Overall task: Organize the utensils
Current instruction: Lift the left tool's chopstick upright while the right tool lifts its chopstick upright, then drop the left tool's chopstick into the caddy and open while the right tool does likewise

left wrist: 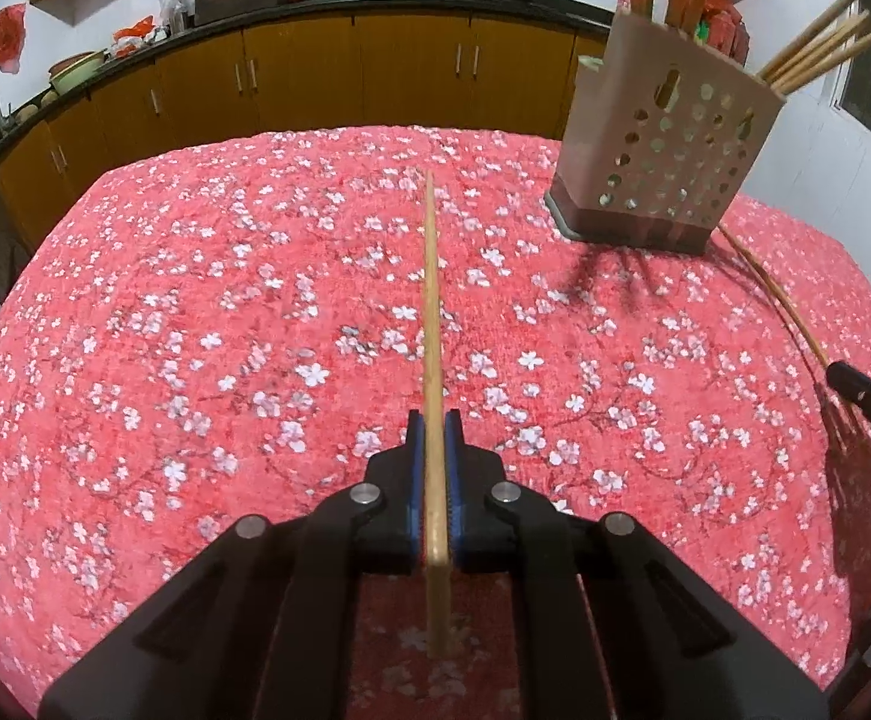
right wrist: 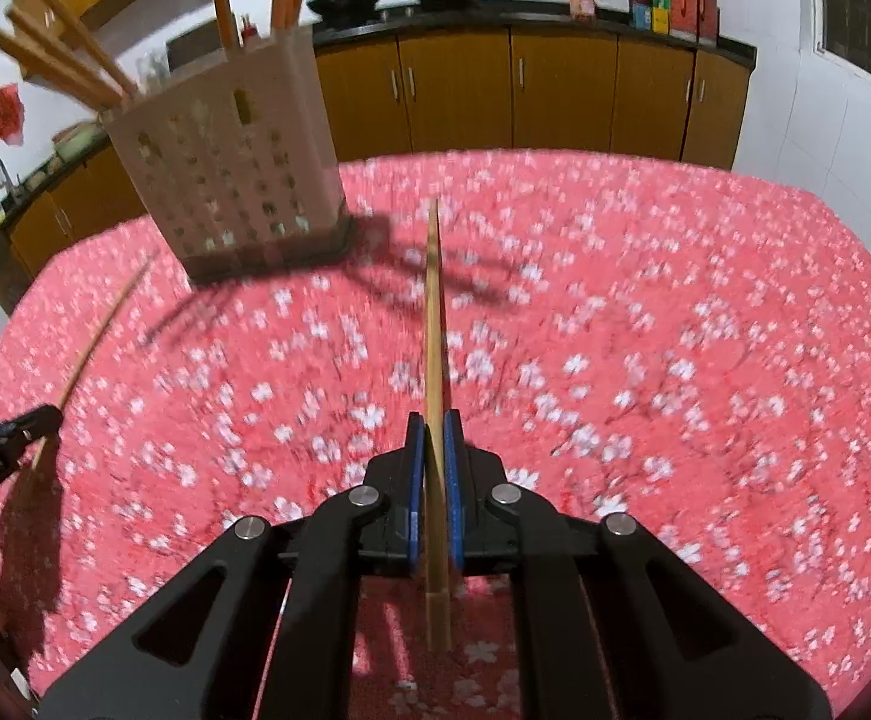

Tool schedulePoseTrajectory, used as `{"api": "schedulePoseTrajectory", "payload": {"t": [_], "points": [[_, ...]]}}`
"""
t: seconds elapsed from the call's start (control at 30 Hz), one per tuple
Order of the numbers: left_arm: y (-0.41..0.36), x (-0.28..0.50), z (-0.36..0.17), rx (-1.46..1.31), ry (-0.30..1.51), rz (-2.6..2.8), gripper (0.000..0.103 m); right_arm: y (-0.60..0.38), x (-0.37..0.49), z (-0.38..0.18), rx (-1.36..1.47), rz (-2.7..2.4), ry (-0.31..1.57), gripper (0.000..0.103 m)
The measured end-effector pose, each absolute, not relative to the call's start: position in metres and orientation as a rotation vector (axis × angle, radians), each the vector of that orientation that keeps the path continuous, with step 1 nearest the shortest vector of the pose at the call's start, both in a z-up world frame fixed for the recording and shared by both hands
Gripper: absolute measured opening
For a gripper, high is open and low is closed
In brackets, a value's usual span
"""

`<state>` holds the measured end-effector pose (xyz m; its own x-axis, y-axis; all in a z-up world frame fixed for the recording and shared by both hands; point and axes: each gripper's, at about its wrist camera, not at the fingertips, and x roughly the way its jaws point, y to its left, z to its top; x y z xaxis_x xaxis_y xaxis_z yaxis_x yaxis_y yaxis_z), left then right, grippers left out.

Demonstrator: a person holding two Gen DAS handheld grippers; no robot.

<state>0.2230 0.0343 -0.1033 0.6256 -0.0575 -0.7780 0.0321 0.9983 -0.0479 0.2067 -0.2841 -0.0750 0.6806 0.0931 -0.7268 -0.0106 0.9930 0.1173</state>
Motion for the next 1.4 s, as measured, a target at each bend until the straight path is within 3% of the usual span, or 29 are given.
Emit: {"api": "schedulePoseTrajectory", "payload": {"t": [0.43,0.87,1.4], "points": [[0.042,0.206,-0.026,-0.051,0.715,-0.091,0.008,-0.302,0.185,0.008,0.135,0.060,0.582,0.008],[0.040,0.193,0.038,-0.078,0.561,-0.149,0.008,-0.305,0.178,0.054,0.173,0.073,0.450,0.008],[-0.011,0.193,0.124,-0.088,0.353,-0.314,0.008,-0.270,0.168,0.151,0.206,0.250,0.186,0.008]]}}
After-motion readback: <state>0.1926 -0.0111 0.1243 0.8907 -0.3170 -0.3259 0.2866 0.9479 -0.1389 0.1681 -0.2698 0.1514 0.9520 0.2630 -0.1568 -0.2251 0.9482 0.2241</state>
